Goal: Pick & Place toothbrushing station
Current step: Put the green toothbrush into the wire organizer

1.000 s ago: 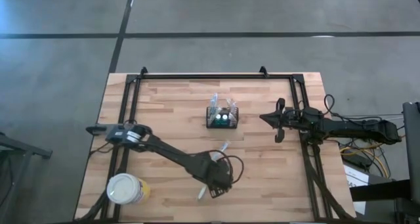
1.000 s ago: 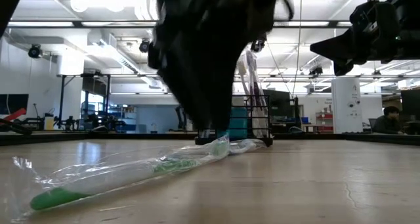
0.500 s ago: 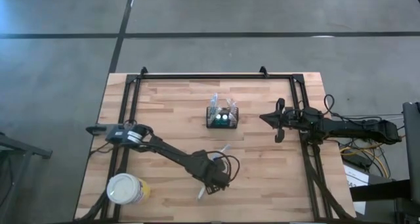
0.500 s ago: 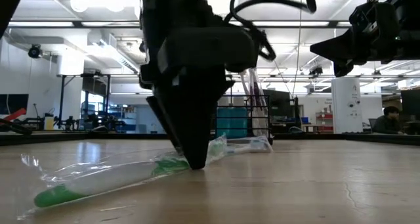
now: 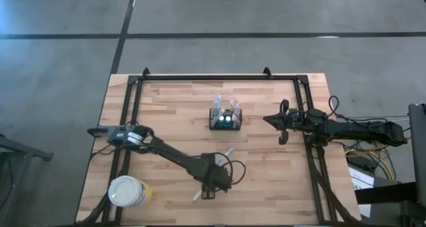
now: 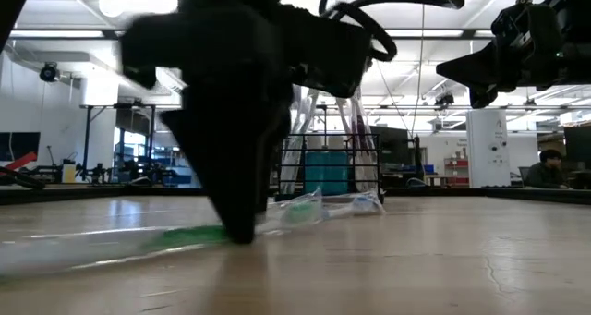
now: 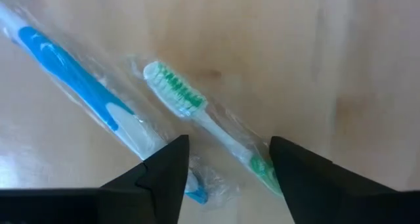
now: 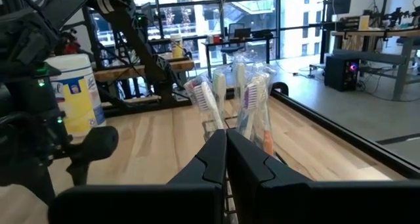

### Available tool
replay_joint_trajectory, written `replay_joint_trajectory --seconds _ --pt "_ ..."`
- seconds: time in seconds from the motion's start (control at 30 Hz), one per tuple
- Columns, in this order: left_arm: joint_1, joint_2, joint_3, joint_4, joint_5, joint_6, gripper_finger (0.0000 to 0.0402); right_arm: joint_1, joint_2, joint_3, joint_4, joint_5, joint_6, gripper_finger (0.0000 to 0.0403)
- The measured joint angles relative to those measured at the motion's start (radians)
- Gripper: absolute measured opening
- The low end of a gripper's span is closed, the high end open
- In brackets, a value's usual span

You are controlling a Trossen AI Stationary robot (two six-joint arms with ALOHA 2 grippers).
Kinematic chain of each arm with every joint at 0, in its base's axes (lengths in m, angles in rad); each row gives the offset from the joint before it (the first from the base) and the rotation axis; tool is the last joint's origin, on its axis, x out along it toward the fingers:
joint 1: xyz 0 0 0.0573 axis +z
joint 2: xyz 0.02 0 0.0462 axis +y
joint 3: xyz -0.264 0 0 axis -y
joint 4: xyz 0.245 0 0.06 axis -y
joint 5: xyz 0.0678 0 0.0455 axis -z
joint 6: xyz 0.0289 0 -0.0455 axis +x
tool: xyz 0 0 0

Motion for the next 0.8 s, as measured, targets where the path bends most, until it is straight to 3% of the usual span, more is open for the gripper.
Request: replay_joint_trajectory --seconds 0.33,0.8 --pt "-0.008 -0.006 -0.001 -0.017 0.080 0.085 0.0145 0.000 0.000 0.000 0.000 0.000 0.000 0.0008" --pt "-0.016 -0.007 -0.001 -0.070 0.078 0.132 0.0055 0.000 0.000 0.000 0.000 0.000 0.000 0.0008"
